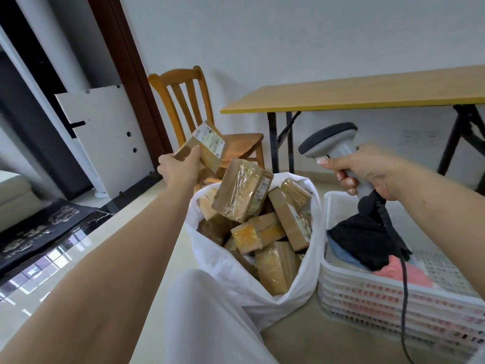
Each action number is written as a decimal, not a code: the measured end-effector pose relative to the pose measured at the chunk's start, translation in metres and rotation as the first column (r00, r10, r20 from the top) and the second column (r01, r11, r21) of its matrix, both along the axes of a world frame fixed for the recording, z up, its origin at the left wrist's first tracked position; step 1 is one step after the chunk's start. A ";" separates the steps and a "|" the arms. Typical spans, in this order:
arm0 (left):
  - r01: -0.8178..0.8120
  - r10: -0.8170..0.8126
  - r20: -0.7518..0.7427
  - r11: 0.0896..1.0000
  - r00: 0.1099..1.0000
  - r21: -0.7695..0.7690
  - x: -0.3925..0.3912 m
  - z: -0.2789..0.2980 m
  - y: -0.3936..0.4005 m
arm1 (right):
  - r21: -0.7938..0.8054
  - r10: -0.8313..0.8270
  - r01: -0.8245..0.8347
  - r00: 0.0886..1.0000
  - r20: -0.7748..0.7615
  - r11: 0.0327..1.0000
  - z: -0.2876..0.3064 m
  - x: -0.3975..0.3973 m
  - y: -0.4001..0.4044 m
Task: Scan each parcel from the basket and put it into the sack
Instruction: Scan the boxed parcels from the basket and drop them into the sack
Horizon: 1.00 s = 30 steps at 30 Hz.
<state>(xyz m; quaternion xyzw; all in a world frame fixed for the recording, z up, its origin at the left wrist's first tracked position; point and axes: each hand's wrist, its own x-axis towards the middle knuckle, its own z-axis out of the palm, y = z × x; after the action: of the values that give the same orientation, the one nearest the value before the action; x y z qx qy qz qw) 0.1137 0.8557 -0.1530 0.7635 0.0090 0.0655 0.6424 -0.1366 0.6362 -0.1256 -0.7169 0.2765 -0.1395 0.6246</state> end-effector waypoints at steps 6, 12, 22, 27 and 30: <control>-0.102 0.153 -0.242 0.972 0.958 0.211 -0.002 -0.069 0.028 | 0.016 0.062 -0.061 0.996 -0.059 0.998 -0.030 0.041 0.022; -0.027 0.110 -0.191 0.920 0.975 0.391 0.002 -0.111 0.038 | 0.078 0.002 0.004 0.997 -0.076 0.997 -0.066 0.067 0.019; 0.221 -0.129 -0.244 0.889 0.961 0.401 0.015 -0.133 0.050 | 0.154 0.004 0.017 0.991 -0.135 0.988 -0.098 0.091 0.029; 0.311 -0.181 -0.266 0.722 0.947 0.617 0.021 -0.126 0.039 | 0.150 0.027 -0.006 0.990 -0.137 0.989 -0.098 0.090 0.028; 0.371 -0.148 -0.360 0.615 0.921 0.696 0.025 -0.123 0.038 | 0.132 0.017 0.000 0.992 -0.128 0.991 -0.098 0.088 0.023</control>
<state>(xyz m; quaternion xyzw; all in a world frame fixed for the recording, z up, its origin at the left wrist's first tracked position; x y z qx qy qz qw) 0.1384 0.8940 -0.2758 0.9544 -0.0442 -0.1345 0.2630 -0.0487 0.6596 -0.2239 -0.6827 0.3218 -0.0720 0.6520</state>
